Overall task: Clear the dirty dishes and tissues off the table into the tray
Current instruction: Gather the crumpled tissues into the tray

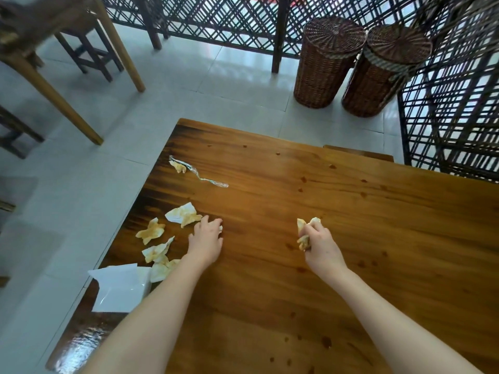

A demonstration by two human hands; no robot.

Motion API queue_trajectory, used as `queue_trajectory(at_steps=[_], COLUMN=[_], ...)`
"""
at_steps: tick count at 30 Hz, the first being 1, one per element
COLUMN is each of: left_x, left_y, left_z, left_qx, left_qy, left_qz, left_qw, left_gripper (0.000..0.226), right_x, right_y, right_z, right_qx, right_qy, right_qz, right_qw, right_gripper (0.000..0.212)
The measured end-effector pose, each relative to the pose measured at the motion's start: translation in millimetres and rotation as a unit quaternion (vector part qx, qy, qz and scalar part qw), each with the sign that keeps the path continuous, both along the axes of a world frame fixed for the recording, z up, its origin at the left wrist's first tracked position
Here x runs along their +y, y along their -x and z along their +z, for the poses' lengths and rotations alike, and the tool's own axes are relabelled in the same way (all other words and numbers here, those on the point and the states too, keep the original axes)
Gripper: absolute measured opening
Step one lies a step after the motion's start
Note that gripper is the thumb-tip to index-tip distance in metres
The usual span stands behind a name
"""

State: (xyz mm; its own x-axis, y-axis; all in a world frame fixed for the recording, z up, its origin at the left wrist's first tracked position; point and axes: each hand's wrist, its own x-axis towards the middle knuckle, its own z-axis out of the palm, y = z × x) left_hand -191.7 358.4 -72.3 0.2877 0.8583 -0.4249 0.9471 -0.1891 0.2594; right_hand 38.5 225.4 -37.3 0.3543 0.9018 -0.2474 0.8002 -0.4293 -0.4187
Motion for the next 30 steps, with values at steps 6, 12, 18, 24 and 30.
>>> queue_trajectory(at_steps=[6, 12, 18, 24, 30], left_x=[-17, -35, -64, -105, -158], left_y=[-5, -26, -72, -122, -161], left_z=[-3, 4, 15, 24, 32], left_qx=[-0.027, -0.035, -0.043, -0.040, -0.057], left_qy=[-0.028, -0.040, -0.098, -0.128, -0.132], left_qz=[-0.004, -0.073, -0.178, -0.286, -0.354], left_qw=[0.999, 0.996, 0.978, 0.949, 0.924], left_gripper=[0.040, 0.038, 0.040, 0.055, 0.055], right_x=[-21, -50, -99, -159, -220], right_y=[-10, -19, -31, -49, -67], right_z=[4, 10, 14, 17, 13], right_qx=[-0.013, -0.021, -0.032, -0.033, -0.027], right_qy=[-0.003, 0.001, 0.008, 0.010, -0.005], right_qz=[-0.029, -0.054, -0.123, -0.176, -0.208], right_qw=[0.999, 0.998, 0.992, 0.984, 0.978], right_gripper=[0.033, 0.035, 0.033, 0.032, 0.035])
